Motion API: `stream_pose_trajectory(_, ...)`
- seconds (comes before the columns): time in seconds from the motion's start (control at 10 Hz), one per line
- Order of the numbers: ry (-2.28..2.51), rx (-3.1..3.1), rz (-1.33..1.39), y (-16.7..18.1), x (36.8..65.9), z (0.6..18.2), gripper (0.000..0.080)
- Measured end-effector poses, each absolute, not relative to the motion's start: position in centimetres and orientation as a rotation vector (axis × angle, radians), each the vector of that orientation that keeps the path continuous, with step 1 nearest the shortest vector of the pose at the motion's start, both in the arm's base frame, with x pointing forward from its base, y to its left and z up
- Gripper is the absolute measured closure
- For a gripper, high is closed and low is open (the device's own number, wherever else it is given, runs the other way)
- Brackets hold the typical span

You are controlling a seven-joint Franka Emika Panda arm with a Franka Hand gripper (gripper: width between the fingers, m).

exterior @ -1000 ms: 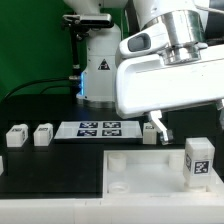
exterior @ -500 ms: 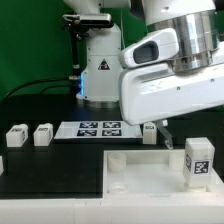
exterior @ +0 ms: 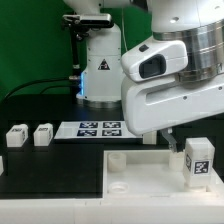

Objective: Assemble one leg

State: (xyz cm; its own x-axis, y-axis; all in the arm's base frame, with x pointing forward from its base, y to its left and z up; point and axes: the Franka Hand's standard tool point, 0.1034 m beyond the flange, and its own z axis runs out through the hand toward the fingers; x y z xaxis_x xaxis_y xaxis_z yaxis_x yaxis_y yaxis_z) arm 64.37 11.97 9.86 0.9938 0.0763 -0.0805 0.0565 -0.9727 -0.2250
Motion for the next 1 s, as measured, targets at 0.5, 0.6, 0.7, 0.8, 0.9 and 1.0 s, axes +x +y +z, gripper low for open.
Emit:
stream_pose_trajectory(0.5,-0.055,-2.985,0.118,11.3,63.9,8.3,0.0151)
stream_pose_trajectory(0.6,-0.059,-2.98,0.113,11.4,63.9,7.8,0.0151)
stream_pose_trajectory(0.7,-0.067,-2.977,0.121,11.7,63.7,7.4,0.0266)
stream_pose_trajectory(0.8,-0.09,-2.975,0.121,11.8,63.7,7.3,0.0414)
stream_pose_trajectory(0.9,-0.112,-2.973,0.121,11.7,63.6,7.3,0.0414)
stream_pose_trajectory(1.0,-0.107,-2.977,0.121,11.5,63.7,7.2,0.0506)
